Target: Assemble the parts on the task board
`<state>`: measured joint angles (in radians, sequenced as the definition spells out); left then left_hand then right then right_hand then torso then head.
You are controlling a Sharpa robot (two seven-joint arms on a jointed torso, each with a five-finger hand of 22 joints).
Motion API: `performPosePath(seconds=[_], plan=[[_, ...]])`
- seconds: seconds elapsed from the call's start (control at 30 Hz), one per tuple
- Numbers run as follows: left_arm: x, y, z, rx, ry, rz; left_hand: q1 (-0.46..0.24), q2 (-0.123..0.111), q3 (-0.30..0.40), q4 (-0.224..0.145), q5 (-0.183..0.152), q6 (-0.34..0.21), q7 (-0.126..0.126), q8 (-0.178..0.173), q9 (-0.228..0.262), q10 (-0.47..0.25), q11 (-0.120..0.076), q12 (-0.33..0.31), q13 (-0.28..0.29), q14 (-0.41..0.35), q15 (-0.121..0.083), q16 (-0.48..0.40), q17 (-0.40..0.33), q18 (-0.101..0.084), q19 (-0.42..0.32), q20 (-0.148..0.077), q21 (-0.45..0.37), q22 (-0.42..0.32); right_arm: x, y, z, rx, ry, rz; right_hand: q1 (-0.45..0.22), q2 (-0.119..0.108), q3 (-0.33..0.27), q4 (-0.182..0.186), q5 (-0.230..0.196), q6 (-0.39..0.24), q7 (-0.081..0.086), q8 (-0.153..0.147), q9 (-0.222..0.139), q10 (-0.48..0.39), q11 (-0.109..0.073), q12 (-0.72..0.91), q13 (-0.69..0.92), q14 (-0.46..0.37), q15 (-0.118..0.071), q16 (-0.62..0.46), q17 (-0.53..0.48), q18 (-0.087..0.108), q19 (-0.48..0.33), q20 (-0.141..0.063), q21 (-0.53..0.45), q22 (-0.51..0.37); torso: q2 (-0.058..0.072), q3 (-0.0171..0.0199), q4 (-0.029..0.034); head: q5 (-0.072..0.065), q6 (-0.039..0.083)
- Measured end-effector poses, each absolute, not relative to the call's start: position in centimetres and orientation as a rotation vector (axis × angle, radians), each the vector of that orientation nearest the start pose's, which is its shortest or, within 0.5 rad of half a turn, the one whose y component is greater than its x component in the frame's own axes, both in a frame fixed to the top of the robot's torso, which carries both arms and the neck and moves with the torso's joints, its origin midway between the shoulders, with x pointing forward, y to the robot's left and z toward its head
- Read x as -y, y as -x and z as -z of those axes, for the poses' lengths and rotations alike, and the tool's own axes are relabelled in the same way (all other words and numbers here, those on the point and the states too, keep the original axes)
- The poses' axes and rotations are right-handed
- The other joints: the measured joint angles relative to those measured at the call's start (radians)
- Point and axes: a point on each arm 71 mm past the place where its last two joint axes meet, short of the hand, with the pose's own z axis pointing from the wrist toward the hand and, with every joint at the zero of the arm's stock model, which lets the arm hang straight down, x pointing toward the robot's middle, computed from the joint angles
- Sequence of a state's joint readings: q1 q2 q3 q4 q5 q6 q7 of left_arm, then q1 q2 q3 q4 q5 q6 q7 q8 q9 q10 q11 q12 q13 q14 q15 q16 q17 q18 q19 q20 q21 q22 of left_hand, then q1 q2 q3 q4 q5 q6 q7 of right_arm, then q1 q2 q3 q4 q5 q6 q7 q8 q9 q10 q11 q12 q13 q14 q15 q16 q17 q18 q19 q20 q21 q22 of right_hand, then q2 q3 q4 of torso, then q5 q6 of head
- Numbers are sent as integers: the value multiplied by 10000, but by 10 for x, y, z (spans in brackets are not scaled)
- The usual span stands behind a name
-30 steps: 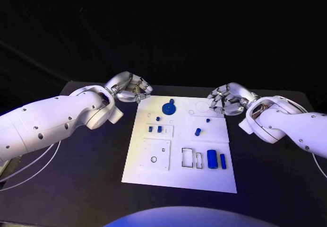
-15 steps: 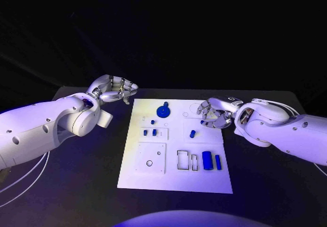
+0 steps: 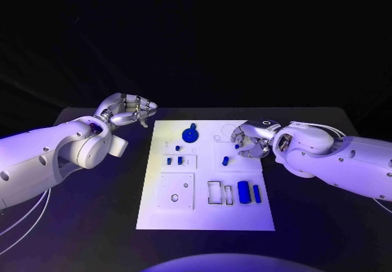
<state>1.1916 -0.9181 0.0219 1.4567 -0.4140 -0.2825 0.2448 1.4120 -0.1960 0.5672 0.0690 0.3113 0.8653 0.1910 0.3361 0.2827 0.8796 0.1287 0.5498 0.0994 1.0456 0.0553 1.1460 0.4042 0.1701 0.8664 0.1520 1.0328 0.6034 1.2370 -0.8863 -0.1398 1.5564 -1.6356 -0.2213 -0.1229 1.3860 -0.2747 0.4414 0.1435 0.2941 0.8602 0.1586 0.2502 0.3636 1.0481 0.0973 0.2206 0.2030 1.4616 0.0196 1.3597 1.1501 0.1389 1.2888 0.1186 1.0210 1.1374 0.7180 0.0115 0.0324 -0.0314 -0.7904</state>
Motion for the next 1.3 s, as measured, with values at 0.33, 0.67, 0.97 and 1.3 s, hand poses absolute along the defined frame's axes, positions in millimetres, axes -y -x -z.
performPosePath(seconds=[0.33,0.67,0.97,1.3], plan=[[-262,-503,166,-15329,7838,12683,0,0,0,0,0,0,0,0,-1,0,0,0,-1,0,0,-16,-9,0,0,0,-42,-11,206,-468,207,-17197,4046,-4886,169,168,641,7,0,346,56,13,-38,251,-22,-92,-4,36,-36,15,48,1,72,-51,150,157,1,0,-3,-136,-42],[-262,-503,166,-15332,7845,12696,-40,40,0,0,0,0,0,0,-2,-1,0,0,-2,-1,1,-39,-8,0,1,1,-42,-20,202,-469,210,-16857,3982,-4764,368,473,1889,-489,24,1190,52,482,125,1459,-349,121,-464,34,-328,103,142,-156,278,-257,654,643,1,0,0,-199,-72],[-262,-502,166,-15351,7848,12710,-40,40,0,0,0,0,0,0,-3,-1,0,-1,-2,-1,1,-39,-18,0,1,0,-39,-33,199,-468,212,-16684,4192,-4510,173,443,2286,-747,24,1288,67,631,198,1386,-231,-116,-411,33,-327,57,-17,-158,124,-325,556,651,-6,-7,-2,-227,-118],[-261,-501,166,-15377,7853,12715,-39,39,0,0,0,-1,0,0,-4,-39,38,-1,-14,-2,2,-78,-27,1,1,0,-77,-42,196,-465,212,-16543,4531,-4213,-217,207,2406,-787,59,1348,48,631,198,1277,-125,-492,-437,31,-248,-59,-267,-155,-195,-183,149,428,-12,-12,-3,-240,-139]])
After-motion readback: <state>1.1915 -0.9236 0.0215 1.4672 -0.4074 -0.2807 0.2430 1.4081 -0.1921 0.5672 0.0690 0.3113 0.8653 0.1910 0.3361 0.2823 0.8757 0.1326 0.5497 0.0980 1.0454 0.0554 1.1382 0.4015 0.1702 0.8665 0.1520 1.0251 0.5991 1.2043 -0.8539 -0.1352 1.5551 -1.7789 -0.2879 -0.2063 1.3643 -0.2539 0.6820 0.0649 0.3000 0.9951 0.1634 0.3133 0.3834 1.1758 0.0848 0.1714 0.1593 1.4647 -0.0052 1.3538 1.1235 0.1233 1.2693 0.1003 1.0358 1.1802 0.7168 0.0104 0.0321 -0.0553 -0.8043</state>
